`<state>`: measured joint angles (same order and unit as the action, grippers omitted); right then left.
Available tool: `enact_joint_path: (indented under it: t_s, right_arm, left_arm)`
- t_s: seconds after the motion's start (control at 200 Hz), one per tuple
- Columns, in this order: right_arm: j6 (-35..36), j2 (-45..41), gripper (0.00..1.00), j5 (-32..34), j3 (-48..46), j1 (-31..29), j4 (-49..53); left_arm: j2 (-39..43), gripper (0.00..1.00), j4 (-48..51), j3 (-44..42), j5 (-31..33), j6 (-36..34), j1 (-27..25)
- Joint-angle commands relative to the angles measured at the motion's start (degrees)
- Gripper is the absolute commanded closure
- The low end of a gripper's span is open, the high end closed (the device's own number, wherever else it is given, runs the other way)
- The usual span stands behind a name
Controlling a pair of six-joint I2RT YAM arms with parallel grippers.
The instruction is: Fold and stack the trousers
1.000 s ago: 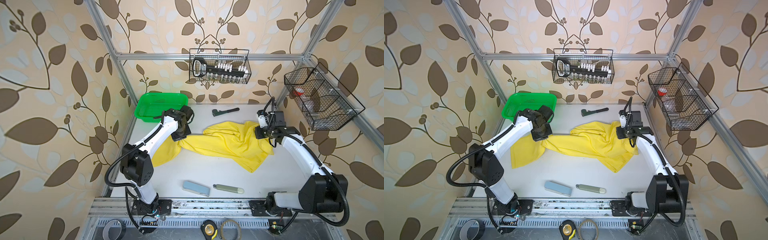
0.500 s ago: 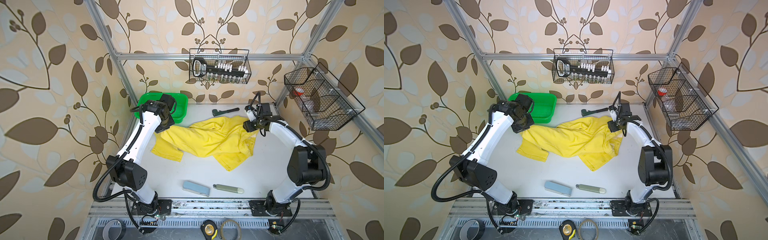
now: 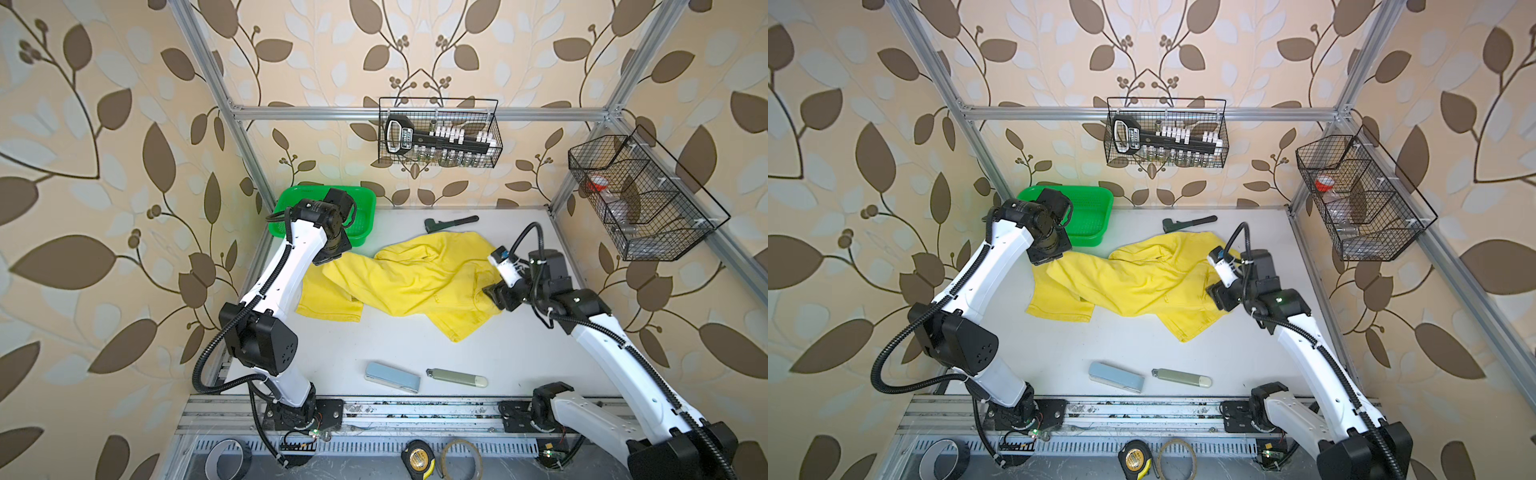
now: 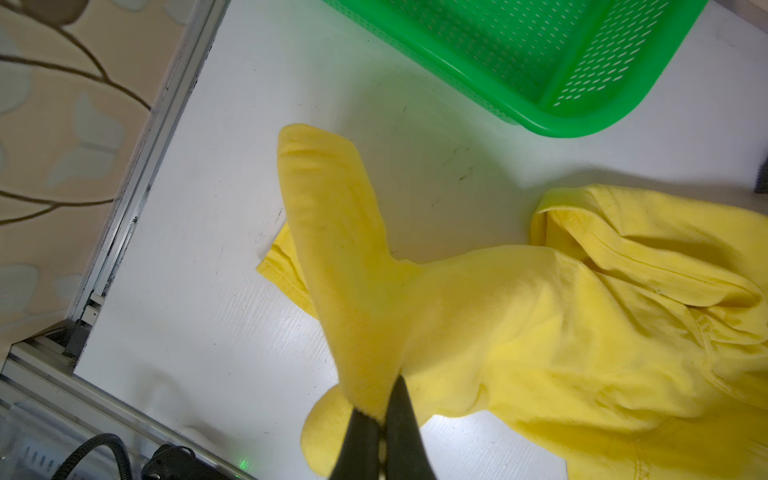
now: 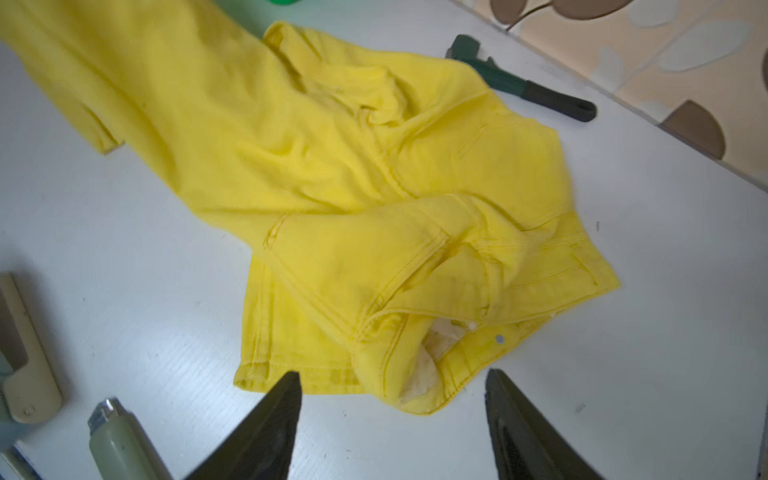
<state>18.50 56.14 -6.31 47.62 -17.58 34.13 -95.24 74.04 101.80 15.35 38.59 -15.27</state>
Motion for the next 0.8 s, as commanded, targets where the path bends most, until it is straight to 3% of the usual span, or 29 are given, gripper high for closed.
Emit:
enact_joint_path:
  t_s: [0.0, 0.145, 0.26, 0.415, 0.46, 0.67, 0.795]
  right_arm:
    - [7.45, -1.72, 0.28, 14.38, -7.74, -7.6, -4.62]
    - [10.65, 1.49, 0.27, 22.59, -12.69, -9.4, -12.73]
    - [9.16, 6.39, 0.27, 23.24, -13.03, -9.38, -16.64]
    - [8.8, 11.19, 0.33, 19.14, -13.91, -9.92, -19.88]
    - [8.29, 12.03, 0.41, 19.33, -14.04, -9.97, -19.68]
    - [5.24, 7.06, 0.99, 17.03, -12.37, -4.72, -15.71]
    - [1.28, 0.18, 1.0, 10.29, -10.22, 0.34, -14.03]
  left_arm:
    - [0.02, 1.0, -0.73, -0.45, 0.06, -1.07, 0.85]
    - [0.38, 1.0, -1.63, -2.19, -0.14, -1.41, 1.02]
    - [1.03, 1.0, -2.32, -3.64, -0.3, -1.42, 1.12]
    - [2.05, 1.0, -3.36, -5.49, -0.23, -0.93, 1.27]
    - [2.2, 1.0, -3.3, -5.68, -0.02, -0.88, 1.29]
    - [2.6, 1.0, -2.22, -5.15, 2.06, -2.26, 1.99]
    - [3.04, 1.0, -0.97, -3.74, 4.18, -3.1, 2.25]
